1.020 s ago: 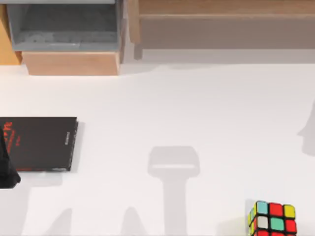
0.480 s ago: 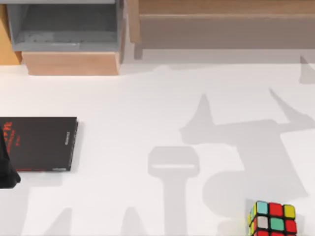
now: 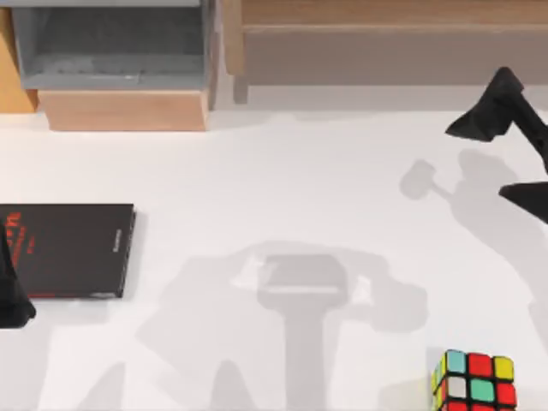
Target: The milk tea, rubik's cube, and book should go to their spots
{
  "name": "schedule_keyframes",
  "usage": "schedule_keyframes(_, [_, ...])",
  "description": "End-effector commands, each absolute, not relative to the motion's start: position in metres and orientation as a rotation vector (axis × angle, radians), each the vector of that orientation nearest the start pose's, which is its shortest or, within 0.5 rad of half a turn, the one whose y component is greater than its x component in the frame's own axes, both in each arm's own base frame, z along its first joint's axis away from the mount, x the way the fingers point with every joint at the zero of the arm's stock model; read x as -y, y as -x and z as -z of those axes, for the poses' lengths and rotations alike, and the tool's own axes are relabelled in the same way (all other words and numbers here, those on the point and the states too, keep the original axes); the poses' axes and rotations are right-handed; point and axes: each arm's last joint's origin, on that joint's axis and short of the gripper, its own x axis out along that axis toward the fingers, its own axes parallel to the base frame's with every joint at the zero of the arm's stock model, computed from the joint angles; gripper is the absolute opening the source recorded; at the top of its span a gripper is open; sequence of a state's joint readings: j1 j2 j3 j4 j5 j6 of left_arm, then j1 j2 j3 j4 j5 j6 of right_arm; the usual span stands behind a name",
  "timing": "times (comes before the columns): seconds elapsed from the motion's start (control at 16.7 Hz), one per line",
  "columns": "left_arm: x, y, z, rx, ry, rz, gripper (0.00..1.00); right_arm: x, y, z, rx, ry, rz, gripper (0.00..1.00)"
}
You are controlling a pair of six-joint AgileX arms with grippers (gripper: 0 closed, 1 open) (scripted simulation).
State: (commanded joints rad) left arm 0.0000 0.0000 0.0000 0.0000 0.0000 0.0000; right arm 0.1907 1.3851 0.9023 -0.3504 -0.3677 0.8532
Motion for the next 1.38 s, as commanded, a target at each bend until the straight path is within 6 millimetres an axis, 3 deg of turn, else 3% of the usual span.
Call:
schedule_keyframes(0.24, [0.001,-0.106,-0.160,0.000,0.000,0.000,1.00,-0.117,-0.226,-0.215,-1.385,-0.617,0.021,1.00])
schedule_keyframes(0.42, [0.001,-0.106,-0.160,0.000,0.000,0.000,1.00,-0.136,-0.194,-0.214,-1.511,-0.371,0.089,1.00])
schedule_keyframes(0.6, [0.001,-0.106,-0.160,0.000,0.000,0.000,1.00,-0.146,-0.174,-0.214,-1.558,-0.176,0.113,1.00])
schedule_keyframes(1.08, [0.001,-0.106,-0.160,0.000,0.000,0.000,1.00,-0.148,-0.169,-0.212,-1.569,-0.120,0.119,1.00])
schedule_keyframes(1.38, [0.001,-0.106,-0.160,0.000,0.000,0.000,1.00,-0.150,-0.171,-0.178,-1.563,-0.121,0.112,1.00])
